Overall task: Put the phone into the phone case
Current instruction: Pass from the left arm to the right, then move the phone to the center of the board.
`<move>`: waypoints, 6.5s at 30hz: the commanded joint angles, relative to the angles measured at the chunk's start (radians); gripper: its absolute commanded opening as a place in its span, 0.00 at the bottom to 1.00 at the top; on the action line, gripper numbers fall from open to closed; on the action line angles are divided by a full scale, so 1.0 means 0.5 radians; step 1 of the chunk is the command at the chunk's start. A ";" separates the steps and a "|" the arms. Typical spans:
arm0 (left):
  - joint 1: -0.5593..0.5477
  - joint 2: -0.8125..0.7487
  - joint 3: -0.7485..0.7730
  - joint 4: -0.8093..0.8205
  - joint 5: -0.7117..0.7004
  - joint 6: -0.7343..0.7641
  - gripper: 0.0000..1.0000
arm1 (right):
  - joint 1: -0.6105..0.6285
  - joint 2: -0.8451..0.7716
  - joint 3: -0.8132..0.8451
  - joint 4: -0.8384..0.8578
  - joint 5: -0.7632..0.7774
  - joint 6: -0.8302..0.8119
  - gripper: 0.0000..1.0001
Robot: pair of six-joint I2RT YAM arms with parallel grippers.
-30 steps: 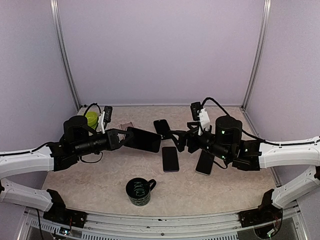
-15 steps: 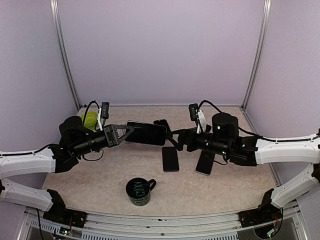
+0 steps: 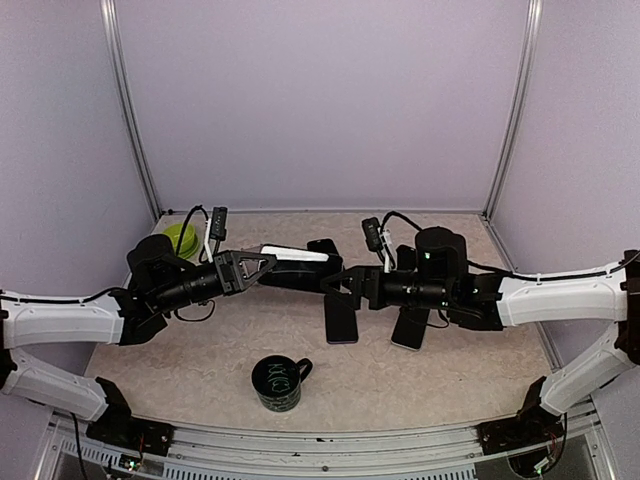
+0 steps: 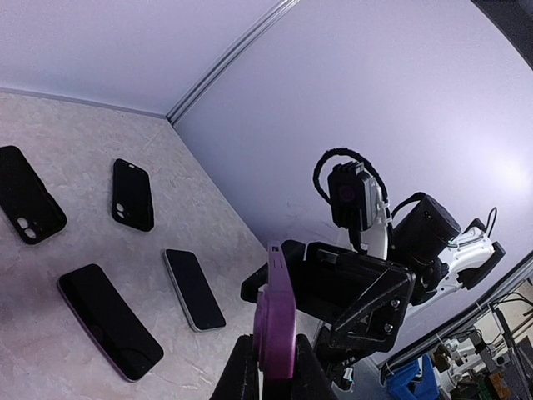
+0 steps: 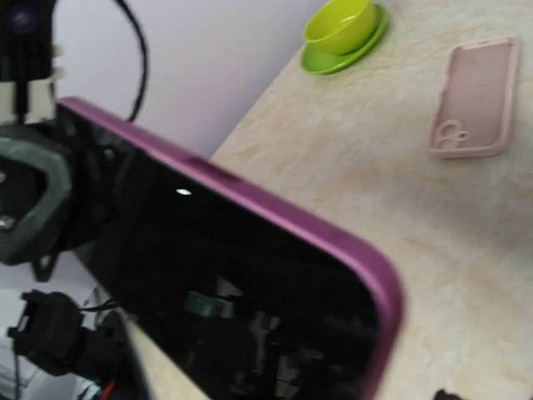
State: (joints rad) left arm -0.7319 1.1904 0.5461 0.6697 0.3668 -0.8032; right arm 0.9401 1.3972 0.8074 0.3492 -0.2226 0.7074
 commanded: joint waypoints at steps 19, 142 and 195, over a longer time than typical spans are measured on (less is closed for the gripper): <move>-0.054 0.187 0.006 0.459 0.145 -0.137 0.00 | -0.081 0.047 -0.061 0.590 -0.451 0.165 0.75; 0.434 1.724 1.552 -1.884 -1.465 0.308 0.71 | -0.153 -0.183 -0.078 -0.095 -0.095 -0.216 0.00; 0.167 1.256 0.905 -1.163 -1.048 1.297 0.00 | -0.153 -0.225 0.216 -0.664 0.055 -0.471 0.00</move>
State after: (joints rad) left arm -0.6548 1.8725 1.0264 0.0139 -0.2337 -0.2703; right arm 0.8680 1.3239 0.8749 0.0341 -0.2100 0.4992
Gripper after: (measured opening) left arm 0.020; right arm 0.061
